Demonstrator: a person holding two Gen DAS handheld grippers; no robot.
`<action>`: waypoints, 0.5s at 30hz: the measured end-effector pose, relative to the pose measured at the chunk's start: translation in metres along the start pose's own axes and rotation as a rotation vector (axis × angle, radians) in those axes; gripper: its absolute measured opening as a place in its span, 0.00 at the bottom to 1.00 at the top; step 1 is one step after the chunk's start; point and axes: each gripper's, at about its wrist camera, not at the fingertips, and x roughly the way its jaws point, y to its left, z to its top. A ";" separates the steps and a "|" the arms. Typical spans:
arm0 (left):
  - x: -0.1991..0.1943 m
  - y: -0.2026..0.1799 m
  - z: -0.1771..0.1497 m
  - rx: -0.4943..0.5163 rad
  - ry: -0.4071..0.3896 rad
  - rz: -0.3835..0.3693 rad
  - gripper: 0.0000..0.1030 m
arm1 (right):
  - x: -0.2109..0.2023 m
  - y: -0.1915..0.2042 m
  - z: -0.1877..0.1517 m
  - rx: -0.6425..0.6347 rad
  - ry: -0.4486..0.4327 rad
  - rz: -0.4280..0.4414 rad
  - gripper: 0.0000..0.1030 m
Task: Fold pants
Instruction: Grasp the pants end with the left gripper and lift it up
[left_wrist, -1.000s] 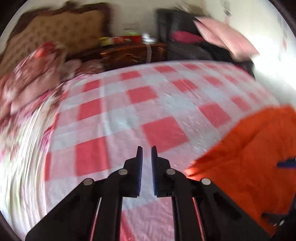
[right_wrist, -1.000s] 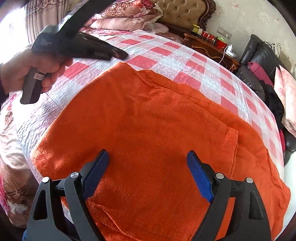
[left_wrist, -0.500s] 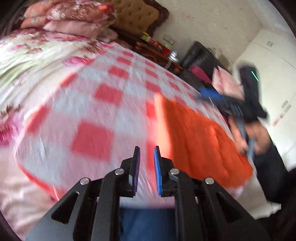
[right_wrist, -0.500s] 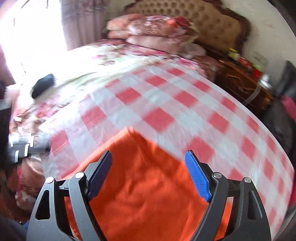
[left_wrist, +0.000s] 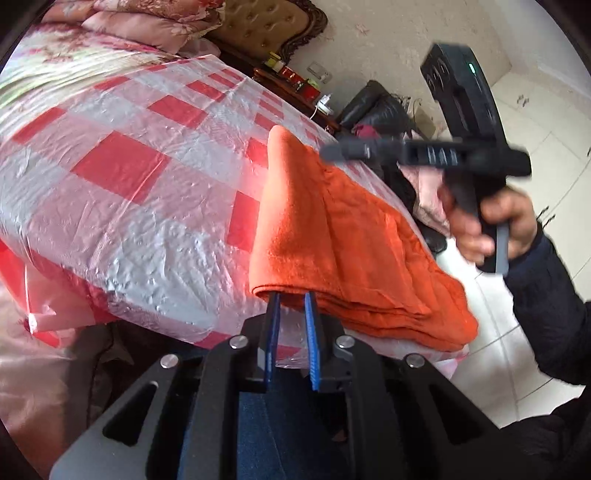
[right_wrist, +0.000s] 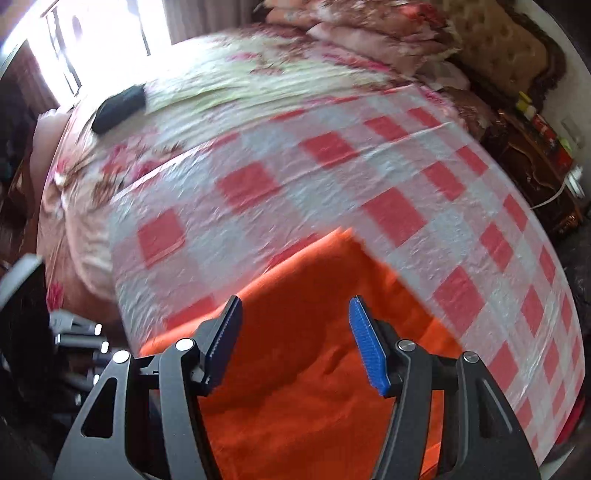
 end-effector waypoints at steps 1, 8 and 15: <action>-0.001 0.004 -0.001 -0.028 -0.011 -0.016 0.12 | 0.005 0.005 -0.006 -0.011 0.019 -0.001 0.57; -0.001 0.015 -0.001 -0.135 -0.079 -0.094 0.12 | 0.019 -0.009 -0.024 0.073 0.070 0.025 0.57; 0.001 0.013 -0.006 -0.091 -0.101 -0.065 0.11 | 0.024 -0.018 -0.024 0.082 0.093 0.011 0.57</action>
